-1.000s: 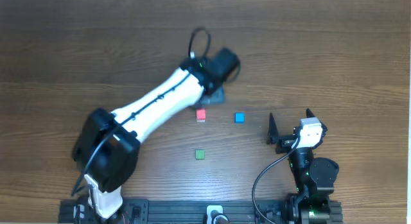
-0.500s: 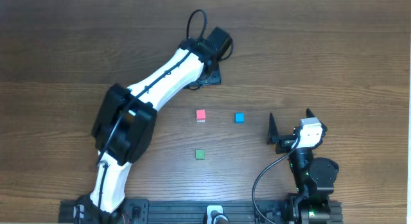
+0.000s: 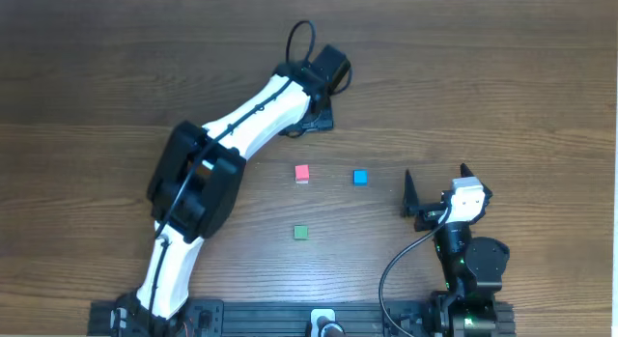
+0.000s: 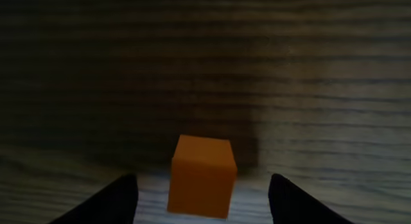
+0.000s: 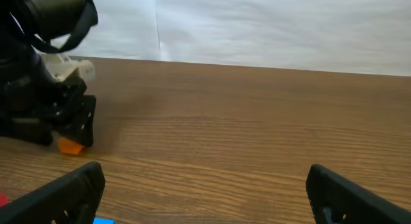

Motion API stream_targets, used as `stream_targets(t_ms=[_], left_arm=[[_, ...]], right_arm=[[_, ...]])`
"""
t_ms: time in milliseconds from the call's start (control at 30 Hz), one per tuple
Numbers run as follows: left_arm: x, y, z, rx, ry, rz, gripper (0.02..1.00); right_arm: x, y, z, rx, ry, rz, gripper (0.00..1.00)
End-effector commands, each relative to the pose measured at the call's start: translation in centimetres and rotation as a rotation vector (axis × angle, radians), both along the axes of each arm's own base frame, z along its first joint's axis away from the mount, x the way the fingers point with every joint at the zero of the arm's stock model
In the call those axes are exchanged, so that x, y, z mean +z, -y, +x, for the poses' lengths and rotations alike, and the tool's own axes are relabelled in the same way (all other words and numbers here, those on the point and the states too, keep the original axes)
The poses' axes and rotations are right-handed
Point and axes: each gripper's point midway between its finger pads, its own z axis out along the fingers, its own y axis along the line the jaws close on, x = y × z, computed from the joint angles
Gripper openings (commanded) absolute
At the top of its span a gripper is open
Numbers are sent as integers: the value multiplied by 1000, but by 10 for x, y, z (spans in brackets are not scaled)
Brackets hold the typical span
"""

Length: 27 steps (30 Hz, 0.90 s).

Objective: Stack Cubes

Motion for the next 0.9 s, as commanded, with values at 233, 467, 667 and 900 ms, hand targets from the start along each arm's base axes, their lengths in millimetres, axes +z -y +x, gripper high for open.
stream_targets(t_ms=[233, 467, 667, 900], left_arm=[[-6, 2, 2, -12, -10, 1, 386], [-5, 2, 3, -13, -8, 1, 281], [12, 4, 5, -14, 23, -19, 176], [69, -1, -4, -19, 97, -11, 178]], right_arm=[[-4, 0, 0, -1, -12, 9, 993], [-4, 0, 0, -1, -12, 9, 991], [-4, 0, 0, -1, -12, 9, 993], [-4, -1, 0, -1, -12, 9, 993]])
